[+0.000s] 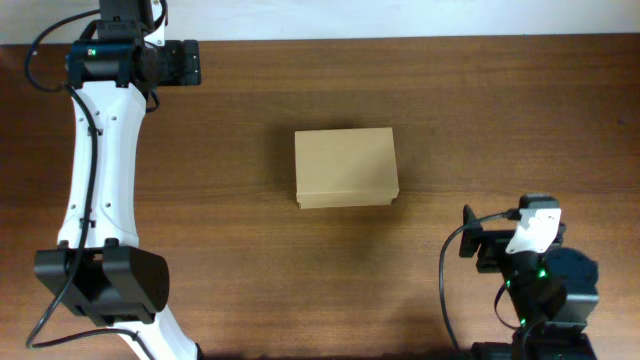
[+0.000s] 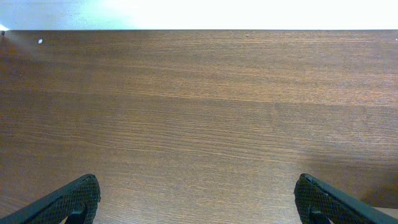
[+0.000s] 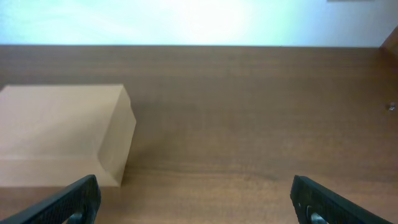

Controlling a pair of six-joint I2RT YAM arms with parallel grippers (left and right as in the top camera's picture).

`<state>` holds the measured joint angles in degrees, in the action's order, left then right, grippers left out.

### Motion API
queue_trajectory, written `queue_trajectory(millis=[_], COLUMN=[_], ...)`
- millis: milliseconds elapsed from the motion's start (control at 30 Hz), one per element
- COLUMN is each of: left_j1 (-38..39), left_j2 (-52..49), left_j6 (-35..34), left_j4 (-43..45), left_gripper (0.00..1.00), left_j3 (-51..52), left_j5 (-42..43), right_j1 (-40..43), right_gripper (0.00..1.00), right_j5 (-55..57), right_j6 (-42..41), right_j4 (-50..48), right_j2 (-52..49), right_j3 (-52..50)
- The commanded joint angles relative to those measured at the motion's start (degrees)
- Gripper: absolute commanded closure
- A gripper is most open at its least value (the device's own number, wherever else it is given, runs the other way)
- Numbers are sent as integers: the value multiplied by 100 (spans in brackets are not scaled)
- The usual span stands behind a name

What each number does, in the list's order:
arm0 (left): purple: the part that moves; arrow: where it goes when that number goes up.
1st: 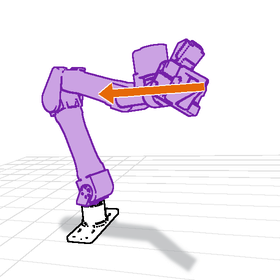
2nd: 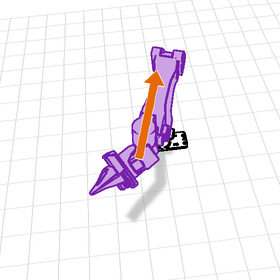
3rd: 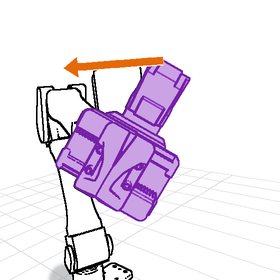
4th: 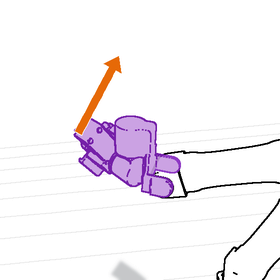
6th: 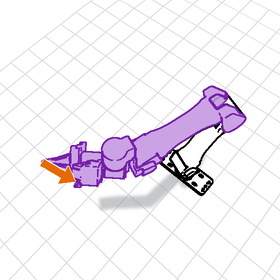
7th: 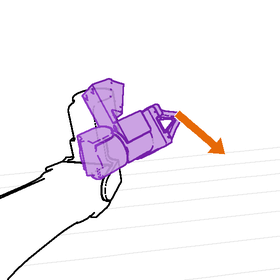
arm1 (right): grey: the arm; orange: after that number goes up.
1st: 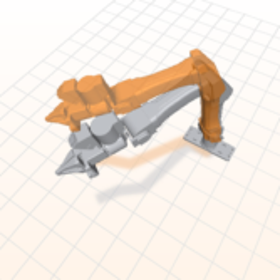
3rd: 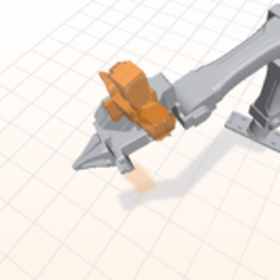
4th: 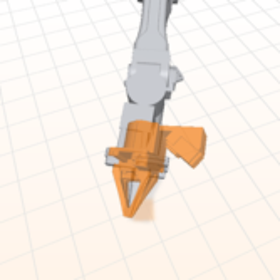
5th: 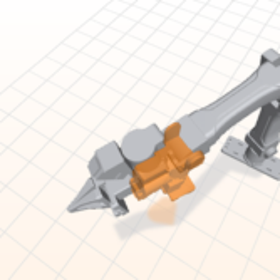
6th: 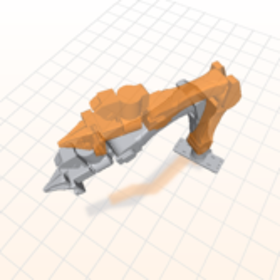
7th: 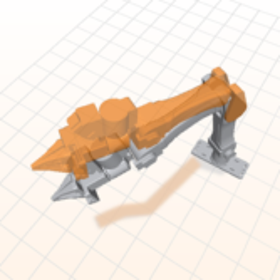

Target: Pack container

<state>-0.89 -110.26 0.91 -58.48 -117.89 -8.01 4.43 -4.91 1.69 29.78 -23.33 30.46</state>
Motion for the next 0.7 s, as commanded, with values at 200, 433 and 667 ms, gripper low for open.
queue_trajectory(millis=[200,433,667], left_j1=[-9,-9,-9], left_j2=[61,61,61], left_j6=[66,66,66], left_j4=[9,7,9], left_gripper=[1,0,0], left_j3=[-68,-68,-66], left_j5=[-42,-42,-42], right_j1=[4,7,4], right_gripper=[1,1,1], right_j5=[-90,-90,-417], right_j6=[-24,-22,-22], right_j4=[2,-2,-22], right_j2=[518,645,1099], right_j3=[-745,-1349,-2035])
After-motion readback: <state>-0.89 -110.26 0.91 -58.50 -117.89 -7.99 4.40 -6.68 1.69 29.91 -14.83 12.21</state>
